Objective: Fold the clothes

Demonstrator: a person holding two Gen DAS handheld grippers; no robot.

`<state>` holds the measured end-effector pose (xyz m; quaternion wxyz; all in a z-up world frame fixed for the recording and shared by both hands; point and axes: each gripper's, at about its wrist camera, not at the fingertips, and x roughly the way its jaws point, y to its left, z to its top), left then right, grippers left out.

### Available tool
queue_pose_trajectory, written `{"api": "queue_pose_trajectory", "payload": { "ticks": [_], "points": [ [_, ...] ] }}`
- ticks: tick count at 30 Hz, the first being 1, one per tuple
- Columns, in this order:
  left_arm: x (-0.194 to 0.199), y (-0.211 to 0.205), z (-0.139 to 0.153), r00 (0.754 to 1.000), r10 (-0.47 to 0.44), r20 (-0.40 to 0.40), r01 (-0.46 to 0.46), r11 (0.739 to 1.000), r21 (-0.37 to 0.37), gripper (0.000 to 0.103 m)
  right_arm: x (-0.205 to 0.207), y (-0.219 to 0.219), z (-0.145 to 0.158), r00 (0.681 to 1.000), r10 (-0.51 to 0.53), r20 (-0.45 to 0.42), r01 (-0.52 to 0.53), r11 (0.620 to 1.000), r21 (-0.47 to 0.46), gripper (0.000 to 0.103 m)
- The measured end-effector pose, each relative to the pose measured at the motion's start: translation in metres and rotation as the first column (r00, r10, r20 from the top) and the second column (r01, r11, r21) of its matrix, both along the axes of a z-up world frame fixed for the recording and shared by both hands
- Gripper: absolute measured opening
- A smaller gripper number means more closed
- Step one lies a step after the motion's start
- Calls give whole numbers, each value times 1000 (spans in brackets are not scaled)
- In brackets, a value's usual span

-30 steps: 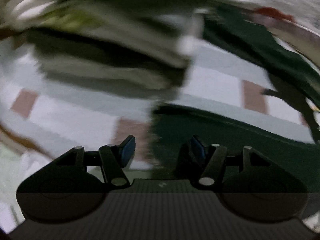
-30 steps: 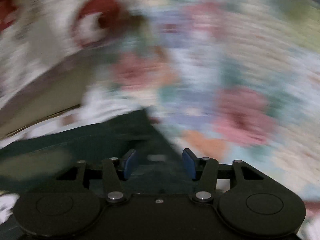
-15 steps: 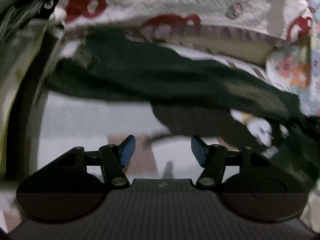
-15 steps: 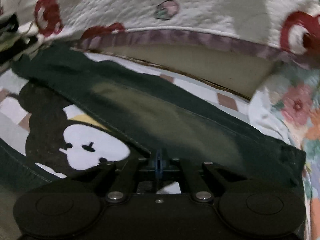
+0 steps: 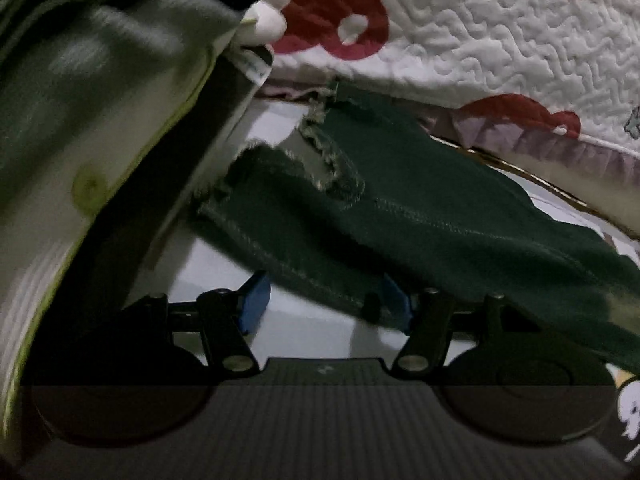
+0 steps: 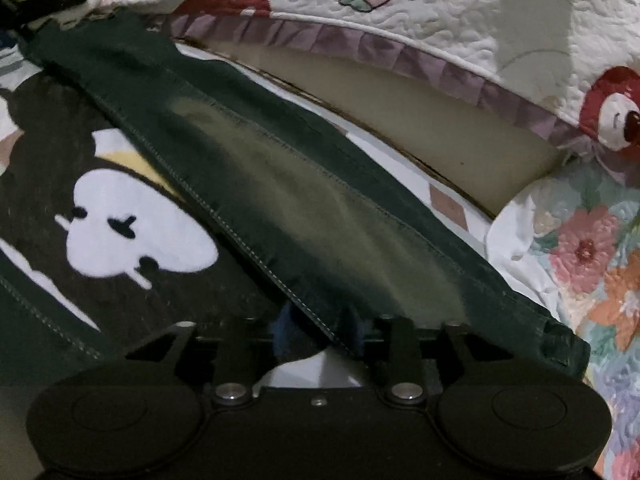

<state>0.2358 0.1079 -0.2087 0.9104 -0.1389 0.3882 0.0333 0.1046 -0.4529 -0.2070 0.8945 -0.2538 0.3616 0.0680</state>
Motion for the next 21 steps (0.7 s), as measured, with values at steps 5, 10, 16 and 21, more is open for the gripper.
{"api": "queue_pose_trajectory", "payload": {
  "ticks": [5, 10, 16, 21],
  "points": [
    [6, 10, -7, 999, 40, 31, -38, 997, -69, 66, 4, 3, -5, 999, 43, -1, -43, 999, 17, 52],
    [11, 20, -11, 993, 115, -8, -115, 988, -107, 66, 15, 9, -12, 999, 35, 27, -35, 999, 4, 38],
    [9, 21, -11, 991, 131, -18, -132, 968, -215, 66, 17, 4, 14, 994, -52, 92, 45, 996, 78, 9],
    [1, 20, -13, 990, 141, -12, -141, 969, -201, 66, 17, 3, -9, 1000, -16, 20, 16, 1000, -16, 4]
  ]
}}
